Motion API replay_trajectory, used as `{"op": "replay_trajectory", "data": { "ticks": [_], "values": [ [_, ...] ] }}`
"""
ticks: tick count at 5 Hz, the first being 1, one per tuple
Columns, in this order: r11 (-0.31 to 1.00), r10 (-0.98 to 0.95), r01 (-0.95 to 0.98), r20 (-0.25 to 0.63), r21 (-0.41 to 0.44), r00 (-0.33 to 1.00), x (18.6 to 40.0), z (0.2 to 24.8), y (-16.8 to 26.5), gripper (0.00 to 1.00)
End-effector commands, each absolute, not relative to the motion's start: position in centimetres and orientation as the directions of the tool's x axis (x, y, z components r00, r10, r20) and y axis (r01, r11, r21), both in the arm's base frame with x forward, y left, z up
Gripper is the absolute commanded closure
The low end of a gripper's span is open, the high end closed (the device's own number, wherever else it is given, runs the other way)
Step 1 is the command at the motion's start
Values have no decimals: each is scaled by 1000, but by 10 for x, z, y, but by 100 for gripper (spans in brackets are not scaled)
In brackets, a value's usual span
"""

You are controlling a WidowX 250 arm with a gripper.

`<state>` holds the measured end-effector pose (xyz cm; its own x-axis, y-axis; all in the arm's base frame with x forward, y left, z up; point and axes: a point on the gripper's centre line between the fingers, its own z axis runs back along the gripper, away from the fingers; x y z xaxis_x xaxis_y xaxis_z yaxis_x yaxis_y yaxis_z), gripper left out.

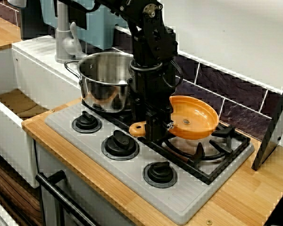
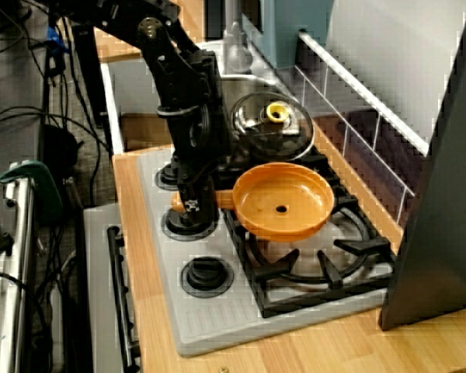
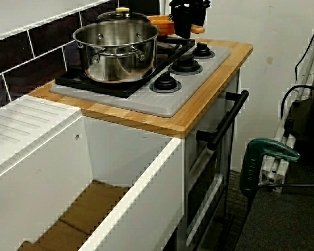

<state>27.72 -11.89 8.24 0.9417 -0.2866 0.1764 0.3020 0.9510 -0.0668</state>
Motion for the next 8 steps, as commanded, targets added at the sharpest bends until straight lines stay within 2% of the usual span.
{"op": "replay_trajectory", "data": {
  "ticks": [1,5,8],
  "values": [
    [943,-287,320,267,-90,920,285,119,-123,100],
    [939,-254,311,309,-148,916,284,166,-104,100],
    [953,-177,247,342,-175,923,289,190,-68,100]
  ]
}}
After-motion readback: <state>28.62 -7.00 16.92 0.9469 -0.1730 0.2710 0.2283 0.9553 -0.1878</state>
